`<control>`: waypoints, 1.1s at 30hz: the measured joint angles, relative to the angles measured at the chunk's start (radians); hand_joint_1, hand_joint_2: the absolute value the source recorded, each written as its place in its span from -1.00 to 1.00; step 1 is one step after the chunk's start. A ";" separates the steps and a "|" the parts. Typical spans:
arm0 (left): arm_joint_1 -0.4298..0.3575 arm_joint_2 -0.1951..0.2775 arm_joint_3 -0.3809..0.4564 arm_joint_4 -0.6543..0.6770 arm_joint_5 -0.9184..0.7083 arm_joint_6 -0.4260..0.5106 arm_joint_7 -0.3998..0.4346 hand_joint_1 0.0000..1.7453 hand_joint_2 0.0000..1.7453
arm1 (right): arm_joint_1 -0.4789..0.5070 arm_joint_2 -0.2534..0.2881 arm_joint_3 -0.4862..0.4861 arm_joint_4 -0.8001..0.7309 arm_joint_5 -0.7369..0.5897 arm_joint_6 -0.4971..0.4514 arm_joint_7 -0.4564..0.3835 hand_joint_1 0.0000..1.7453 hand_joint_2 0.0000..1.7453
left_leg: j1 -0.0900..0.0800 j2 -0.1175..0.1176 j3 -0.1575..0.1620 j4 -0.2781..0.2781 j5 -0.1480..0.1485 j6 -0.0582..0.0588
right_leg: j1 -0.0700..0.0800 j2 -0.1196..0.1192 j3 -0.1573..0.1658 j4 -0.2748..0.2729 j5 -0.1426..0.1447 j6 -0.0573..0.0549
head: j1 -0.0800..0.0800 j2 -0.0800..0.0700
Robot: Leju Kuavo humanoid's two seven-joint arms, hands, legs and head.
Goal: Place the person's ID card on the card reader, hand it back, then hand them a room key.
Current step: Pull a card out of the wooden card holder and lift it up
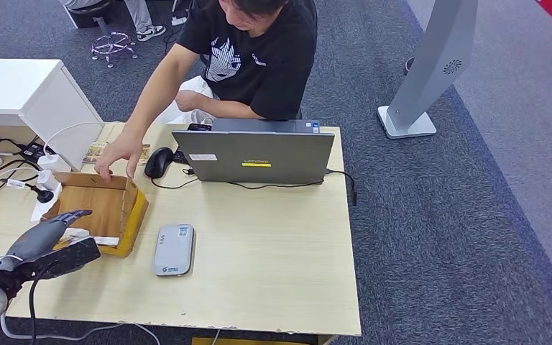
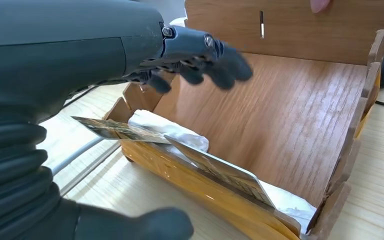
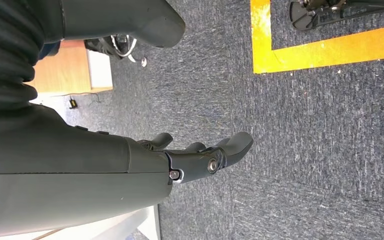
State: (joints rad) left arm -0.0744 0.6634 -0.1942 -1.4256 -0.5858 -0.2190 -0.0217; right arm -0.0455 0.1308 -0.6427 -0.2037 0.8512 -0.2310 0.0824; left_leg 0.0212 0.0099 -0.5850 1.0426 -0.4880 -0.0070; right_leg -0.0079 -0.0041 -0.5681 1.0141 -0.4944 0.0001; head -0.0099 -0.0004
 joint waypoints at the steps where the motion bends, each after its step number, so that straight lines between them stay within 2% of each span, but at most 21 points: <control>1: 0.000 0.000 0.000 0.000 -0.001 0.000 0.000 0.70 1.00 | 0.000 0.000 0.000 0.000 0.000 0.000 0.000 -1.00 1.00 | 0.000 0.000 0.000 0.000 0.000 0.000 | 0.000 0.000 0.000 0.000 0.000 0.000 | 0.000 0.000; 5: 0.003 0.000 0.000 0.000 -0.006 0.004 0.000 0.73 1.00 | 0.000 0.000 0.000 0.000 0.000 0.001 0.000 -1.00 1.00 | 0.000 0.000 0.000 0.000 0.000 0.000 | 0.000 0.000 0.000 0.000 0.000 0.000 | 0.000 0.000; 10: 0.004 -0.007 0.000 0.000 -0.008 0.011 -0.001 0.98 1.00 | 0.000 0.000 -0.001 0.000 0.004 0.001 -0.001 -1.00 1.00 | 0.000 0.000 0.000 0.000 0.000 0.000 | 0.000 0.000 0.000 0.000 0.000 0.000 | 0.000 0.000; 25: 0.018 -0.030 0.000 0.000 -0.040 0.047 -0.019 1.00 1.00 | 0.000 0.000 -0.007 0.000 0.017 0.001 -0.003 -1.00 1.00 | 0.000 0.001 0.000 0.000 -0.001 0.000 | 0.000 0.000 0.000 0.000 0.000 0.000 | 0.000 0.000; 33: -0.003 -0.069 0.001 0.000 -0.153 0.147 -0.019 1.00 1.00 | 0.000 0.000 -0.020 0.000 0.026 0.002 -0.006 -1.00 1.00 | 0.000 0.000 0.000 0.000 0.000 0.000 | 0.000 0.000 0.000 0.000 0.000 0.000 | 0.000 0.000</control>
State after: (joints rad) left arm -0.0773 0.5943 -0.1936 -1.4256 -0.7389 -0.0720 -0.0412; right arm -0.0458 0.1308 -0.6623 -0.2037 0.8775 -0.2294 0.0763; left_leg 0.0211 0.0098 -0.5848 1.0427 -0.4884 -0.0074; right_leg -0.0080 -0.0043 -0.5680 1.0141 -0.4944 0.0001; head -0.0101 -0.0004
